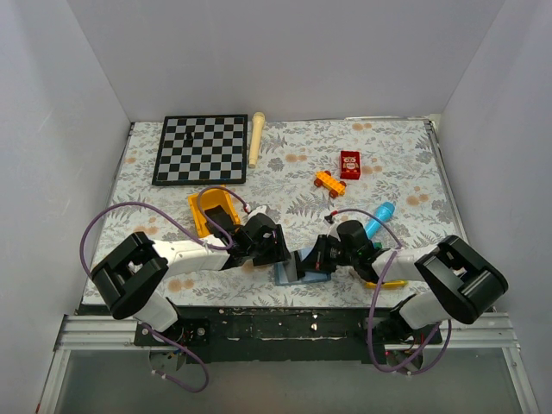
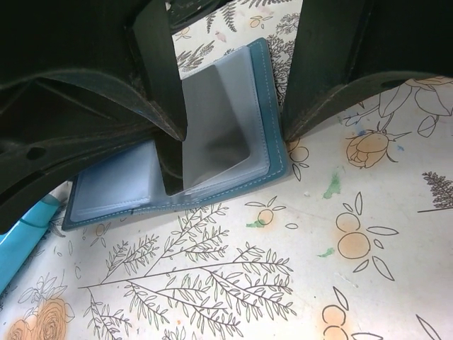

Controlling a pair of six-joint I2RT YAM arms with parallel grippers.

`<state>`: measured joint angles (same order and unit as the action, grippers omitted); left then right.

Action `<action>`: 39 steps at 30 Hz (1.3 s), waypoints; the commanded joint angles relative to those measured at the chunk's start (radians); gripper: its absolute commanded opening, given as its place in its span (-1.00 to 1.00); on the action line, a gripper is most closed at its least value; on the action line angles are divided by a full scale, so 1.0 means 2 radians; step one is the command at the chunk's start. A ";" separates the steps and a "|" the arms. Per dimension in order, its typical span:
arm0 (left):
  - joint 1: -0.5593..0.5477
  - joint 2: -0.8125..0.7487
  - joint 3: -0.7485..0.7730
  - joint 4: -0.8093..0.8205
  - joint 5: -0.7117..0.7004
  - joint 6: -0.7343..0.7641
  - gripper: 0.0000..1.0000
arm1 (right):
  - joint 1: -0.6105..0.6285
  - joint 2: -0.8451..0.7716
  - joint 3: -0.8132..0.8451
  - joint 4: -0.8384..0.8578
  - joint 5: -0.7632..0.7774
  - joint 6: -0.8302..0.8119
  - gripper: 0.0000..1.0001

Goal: Put the credit cards into the card holder
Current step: Insert the credit card into the card holder.

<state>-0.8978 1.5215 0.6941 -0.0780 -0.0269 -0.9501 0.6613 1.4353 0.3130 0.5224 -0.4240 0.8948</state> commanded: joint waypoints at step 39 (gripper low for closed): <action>-0.004 -0.036 -0.027 0.004 0.009 -0.004 0.04 | 0.095 -0.146 0.083 -0.286 0.266 -0.074 -0.84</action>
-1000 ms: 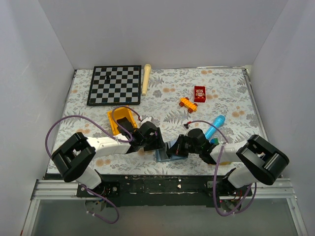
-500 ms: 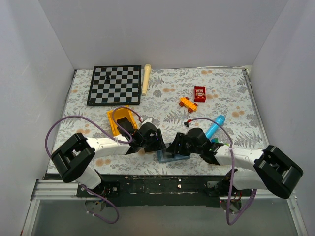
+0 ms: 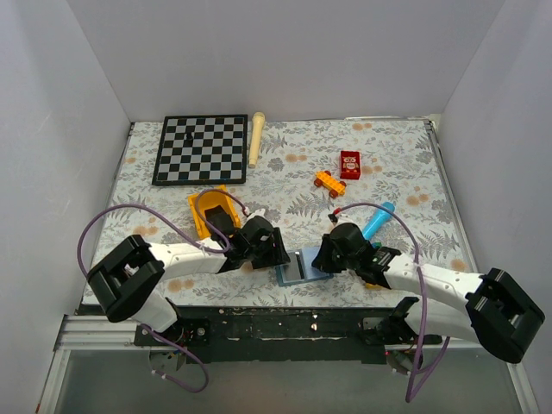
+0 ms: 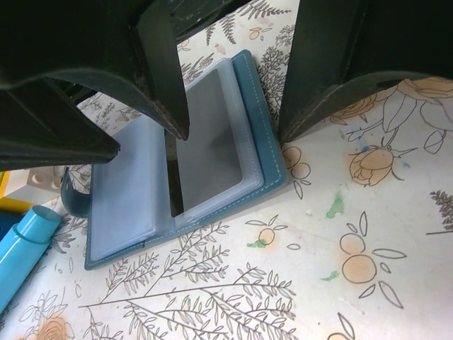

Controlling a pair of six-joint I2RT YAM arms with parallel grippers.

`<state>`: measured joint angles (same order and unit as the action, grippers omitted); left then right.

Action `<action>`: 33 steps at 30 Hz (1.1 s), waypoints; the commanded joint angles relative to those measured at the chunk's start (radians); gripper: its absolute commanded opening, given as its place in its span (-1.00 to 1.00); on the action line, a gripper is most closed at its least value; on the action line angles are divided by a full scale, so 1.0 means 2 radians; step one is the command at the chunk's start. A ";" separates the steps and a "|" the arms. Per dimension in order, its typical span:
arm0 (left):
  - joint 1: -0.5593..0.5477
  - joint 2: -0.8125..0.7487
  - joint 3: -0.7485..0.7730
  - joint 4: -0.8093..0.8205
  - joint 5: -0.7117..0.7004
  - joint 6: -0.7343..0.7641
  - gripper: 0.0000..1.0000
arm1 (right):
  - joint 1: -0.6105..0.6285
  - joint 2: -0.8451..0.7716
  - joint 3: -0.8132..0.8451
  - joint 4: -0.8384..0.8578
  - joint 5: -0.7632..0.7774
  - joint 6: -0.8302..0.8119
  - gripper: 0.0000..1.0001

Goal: Put the credit cards into the card holder
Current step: Insert the credit card into the card holder.

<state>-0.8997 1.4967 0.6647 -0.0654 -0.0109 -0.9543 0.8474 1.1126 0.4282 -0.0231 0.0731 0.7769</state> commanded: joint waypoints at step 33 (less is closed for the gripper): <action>-0.003 -0.011 -0.017 0.010 0.005 0.000 -0.70 | 0.007 0.152 0.070 0.043 -0.069 -0.029 -0.97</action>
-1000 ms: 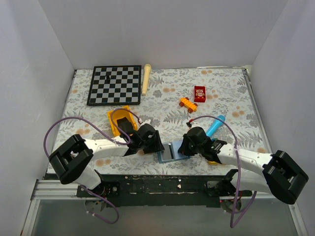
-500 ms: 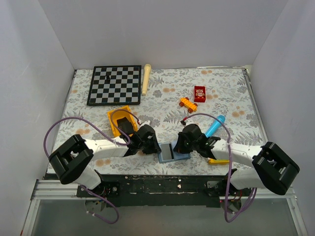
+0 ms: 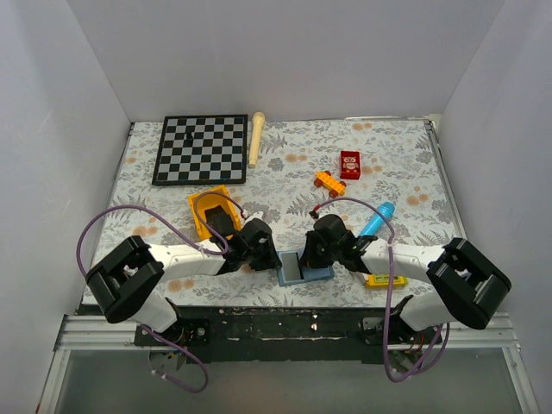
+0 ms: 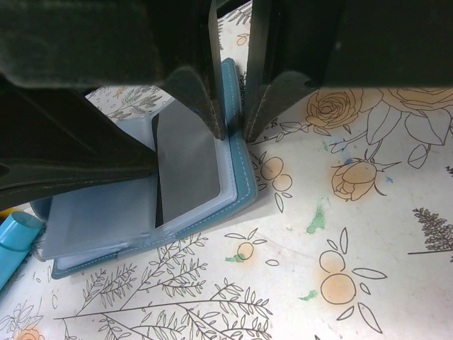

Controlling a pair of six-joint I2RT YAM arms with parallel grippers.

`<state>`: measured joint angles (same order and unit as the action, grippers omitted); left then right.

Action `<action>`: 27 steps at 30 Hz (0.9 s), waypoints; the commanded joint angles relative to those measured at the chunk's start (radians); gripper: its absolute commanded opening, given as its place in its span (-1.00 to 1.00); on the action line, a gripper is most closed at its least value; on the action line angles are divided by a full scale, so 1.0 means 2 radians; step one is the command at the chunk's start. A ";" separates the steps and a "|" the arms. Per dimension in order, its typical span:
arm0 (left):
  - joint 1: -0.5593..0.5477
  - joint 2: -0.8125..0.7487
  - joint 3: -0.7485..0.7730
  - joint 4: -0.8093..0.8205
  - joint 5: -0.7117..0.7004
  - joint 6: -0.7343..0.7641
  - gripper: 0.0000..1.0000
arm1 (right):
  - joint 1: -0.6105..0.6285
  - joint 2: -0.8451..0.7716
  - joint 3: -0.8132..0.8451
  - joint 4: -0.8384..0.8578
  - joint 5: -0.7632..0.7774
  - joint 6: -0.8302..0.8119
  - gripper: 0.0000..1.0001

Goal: Put the credit cards into the card holder
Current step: Insert the credit card into the card holder.

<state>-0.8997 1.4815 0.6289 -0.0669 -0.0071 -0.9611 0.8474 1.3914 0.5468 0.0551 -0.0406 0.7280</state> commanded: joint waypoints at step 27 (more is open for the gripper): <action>-0.003 0.001 0.007 0.009 0.018 0.006 -0.74 | 0.009 -0.118 0.011 -0.080 0.057 -0.060 -0.97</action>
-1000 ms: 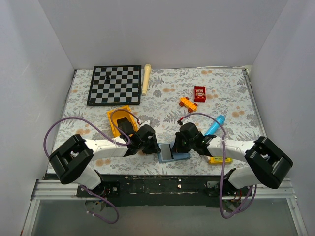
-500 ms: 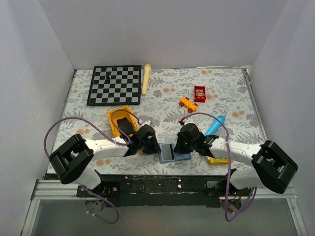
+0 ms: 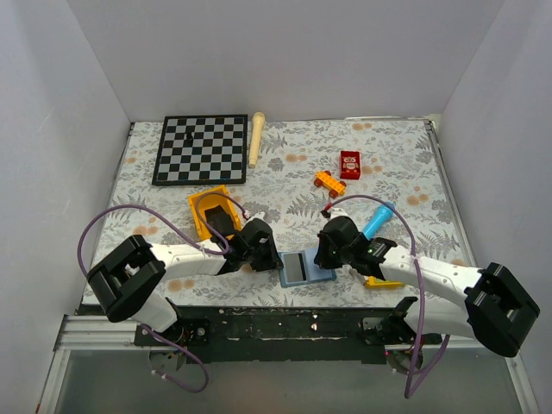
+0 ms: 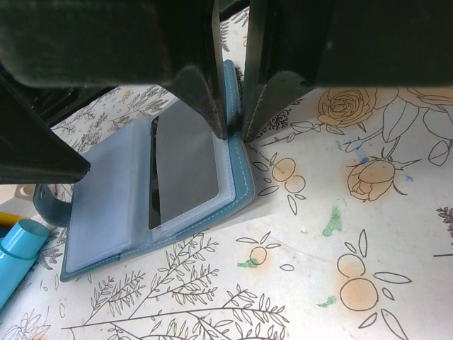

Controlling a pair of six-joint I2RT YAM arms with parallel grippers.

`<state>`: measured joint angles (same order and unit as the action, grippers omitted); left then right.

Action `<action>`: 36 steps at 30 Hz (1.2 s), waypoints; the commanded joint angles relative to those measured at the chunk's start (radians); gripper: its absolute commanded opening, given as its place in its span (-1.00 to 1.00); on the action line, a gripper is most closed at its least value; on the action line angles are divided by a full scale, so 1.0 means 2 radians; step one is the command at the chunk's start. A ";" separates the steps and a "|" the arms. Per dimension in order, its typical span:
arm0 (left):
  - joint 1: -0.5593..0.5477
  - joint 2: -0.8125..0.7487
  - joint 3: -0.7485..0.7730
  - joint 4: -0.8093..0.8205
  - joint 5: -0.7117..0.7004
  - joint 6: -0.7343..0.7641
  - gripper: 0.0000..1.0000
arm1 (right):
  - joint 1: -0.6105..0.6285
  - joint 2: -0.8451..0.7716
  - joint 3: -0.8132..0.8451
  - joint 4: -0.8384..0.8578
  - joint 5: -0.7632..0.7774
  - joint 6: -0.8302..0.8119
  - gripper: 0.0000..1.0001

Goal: Put the credit cards into the card holder
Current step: Insert the credit card into the card holder.

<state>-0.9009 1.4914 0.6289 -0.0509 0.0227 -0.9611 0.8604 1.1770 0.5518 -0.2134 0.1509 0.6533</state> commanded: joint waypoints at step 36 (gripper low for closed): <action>-0.002 -0.005 0.005 0.000 0.003 0.006 -0.85 | 0.038 0.107 0.072 -0.012 0.000 -0.007 -0.97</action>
<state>-0.9009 1.4944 0.6289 -0.0513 0.0303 -0.9611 0.9241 1.3651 0.6514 -0.2008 0.1116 0.6323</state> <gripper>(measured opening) 0.092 0.023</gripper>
